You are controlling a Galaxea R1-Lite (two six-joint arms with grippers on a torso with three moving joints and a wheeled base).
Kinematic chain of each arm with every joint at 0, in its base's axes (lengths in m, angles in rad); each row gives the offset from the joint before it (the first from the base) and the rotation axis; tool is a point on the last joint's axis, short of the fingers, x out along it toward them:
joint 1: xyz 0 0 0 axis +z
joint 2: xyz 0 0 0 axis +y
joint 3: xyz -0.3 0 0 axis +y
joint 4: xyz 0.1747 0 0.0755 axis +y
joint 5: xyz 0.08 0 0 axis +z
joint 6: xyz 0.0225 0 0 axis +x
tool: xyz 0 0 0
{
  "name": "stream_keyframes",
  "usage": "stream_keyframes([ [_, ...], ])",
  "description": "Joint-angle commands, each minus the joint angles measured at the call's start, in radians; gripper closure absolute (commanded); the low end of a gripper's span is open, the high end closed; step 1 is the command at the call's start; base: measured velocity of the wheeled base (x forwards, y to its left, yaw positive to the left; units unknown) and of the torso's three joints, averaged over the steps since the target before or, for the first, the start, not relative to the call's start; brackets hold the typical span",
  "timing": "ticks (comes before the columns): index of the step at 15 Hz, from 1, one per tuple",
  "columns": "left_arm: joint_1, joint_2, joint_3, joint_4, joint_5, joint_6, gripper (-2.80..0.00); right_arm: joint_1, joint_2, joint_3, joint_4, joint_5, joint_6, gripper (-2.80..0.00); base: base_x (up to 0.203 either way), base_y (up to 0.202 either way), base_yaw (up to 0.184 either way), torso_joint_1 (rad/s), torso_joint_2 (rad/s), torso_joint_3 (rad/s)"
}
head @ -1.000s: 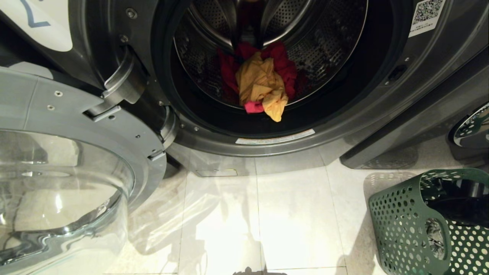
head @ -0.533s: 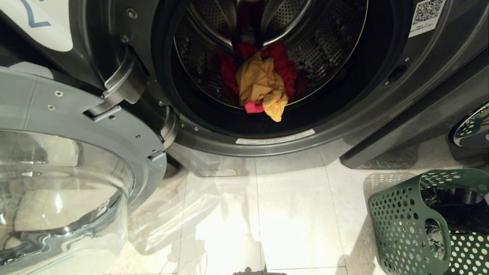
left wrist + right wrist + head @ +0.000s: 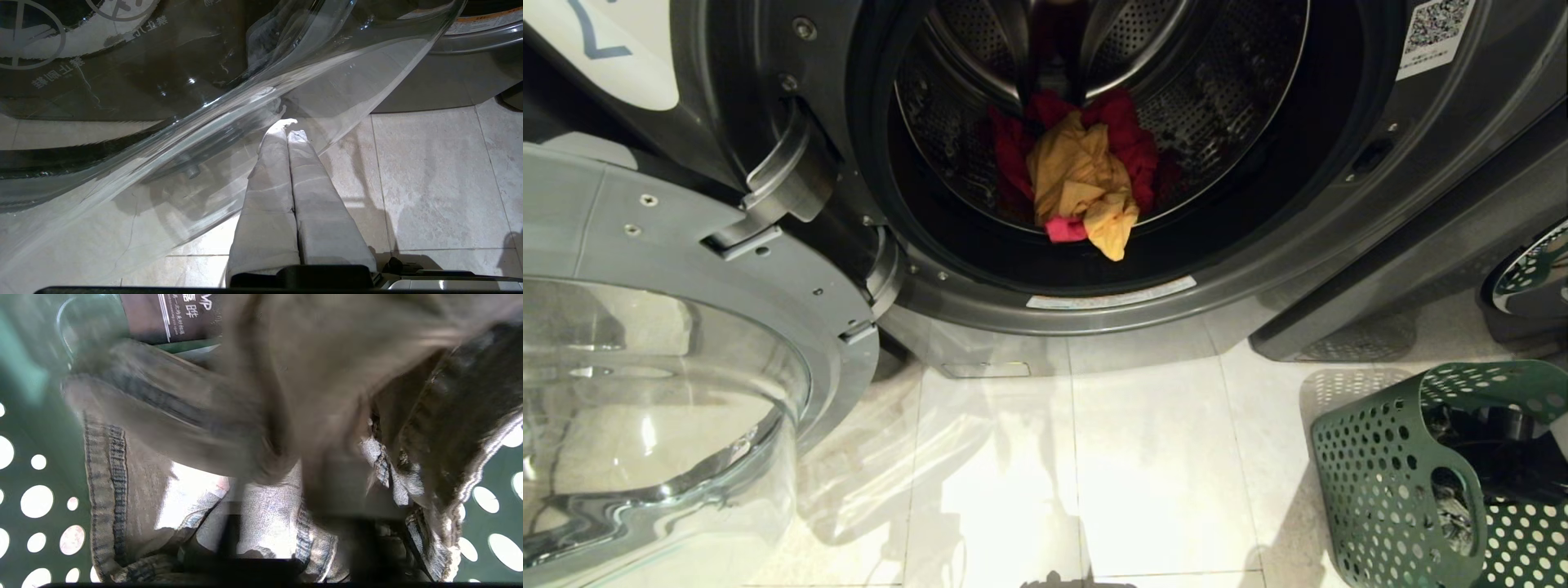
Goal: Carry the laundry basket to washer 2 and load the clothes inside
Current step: Place the clothes into the washing machine
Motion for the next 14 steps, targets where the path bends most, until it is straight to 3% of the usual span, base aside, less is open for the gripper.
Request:
stream_keyframes([
  [1,0.0,0.002,0.04,-0.001,0.0,0.0,0.0,0.0,-0.003,0.001,0.004,0.0,-0.002,0.0,0.0,0.0,0.0,0.0,0.0,0.0],
  [7,0.0,0.001,0.04,-0.001,0.0,0.0,0.0,-0.023,-0.245,0.113,0.173,0.0,-0.002,0.0,0.0,0.0,0.0,0.0,0.0,0.0],
  [10,0.0,0.001,0.04,-0.001,0.0,0.0,0.0,-0.047,-0.477,0.288,0.273,0.008,-0.003,0.0,0.0,0.0,0.0,0.0,0.0,0.0],
  [14,0.0,0.002,0.04,-0.001,0.0,0.0,0.0,-0.074,-0.836,0.564,0.307,0.016,-0.006,0.0,0.0,0.0,0.0,0.0,0.0,0.0],
])
